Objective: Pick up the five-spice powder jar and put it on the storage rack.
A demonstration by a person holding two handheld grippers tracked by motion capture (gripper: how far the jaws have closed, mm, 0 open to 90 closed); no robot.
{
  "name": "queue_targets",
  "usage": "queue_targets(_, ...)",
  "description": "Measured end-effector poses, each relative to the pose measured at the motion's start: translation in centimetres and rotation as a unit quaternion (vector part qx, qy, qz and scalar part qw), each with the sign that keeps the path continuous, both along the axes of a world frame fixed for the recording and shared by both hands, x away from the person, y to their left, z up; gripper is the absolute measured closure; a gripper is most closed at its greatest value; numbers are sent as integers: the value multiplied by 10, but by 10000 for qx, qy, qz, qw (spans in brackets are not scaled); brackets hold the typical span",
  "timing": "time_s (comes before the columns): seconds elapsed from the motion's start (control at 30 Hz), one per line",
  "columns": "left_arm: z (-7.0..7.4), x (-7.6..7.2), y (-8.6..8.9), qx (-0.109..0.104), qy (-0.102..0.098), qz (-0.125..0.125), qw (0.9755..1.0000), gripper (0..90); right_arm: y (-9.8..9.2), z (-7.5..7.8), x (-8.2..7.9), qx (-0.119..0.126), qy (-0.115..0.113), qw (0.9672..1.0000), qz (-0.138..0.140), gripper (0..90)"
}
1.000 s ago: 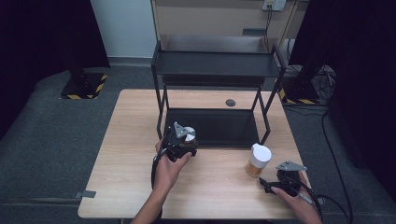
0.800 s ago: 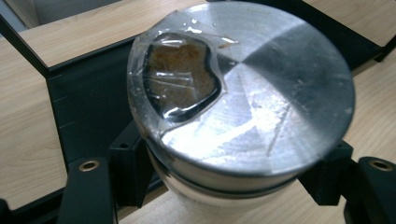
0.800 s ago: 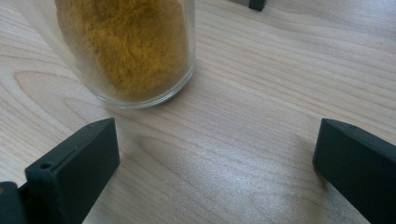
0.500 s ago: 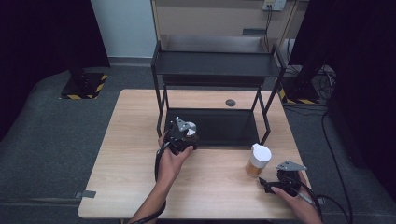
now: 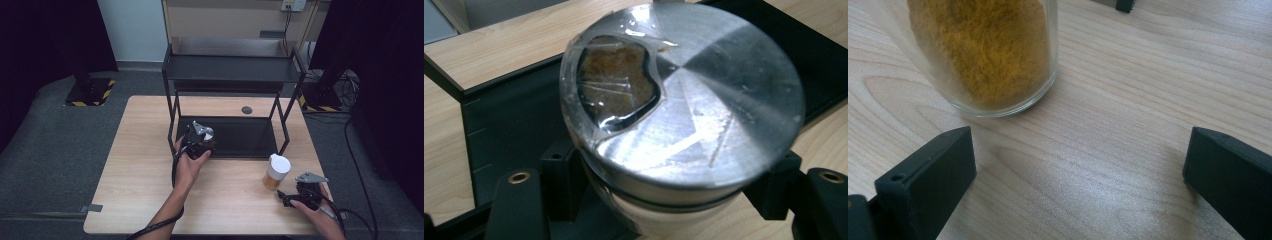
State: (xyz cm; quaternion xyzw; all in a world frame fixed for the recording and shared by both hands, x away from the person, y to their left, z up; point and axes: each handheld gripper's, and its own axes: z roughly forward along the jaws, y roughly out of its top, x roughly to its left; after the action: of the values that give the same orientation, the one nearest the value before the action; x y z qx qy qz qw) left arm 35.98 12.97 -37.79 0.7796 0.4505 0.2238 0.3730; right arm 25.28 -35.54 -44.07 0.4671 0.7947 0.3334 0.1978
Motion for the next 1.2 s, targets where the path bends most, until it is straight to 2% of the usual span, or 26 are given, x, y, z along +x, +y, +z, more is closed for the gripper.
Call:
queue_targets(0.27, -6, 9, -5, -24, -15, 72, 10000, 296, 0, 0, 1, 7, 2, 10000, 6, 14)
queue_targets(0.53, -7, 20, -14, 122, -39, 44, 9999, 296, 0, 0, 2, 6, -1, 10000, 25, 14)
queue_targets(1.2, -18, 33, -21, 90, 27, 113, 9999, 296, 0, 0, 2, 5, -1, 10000, 24, 14)
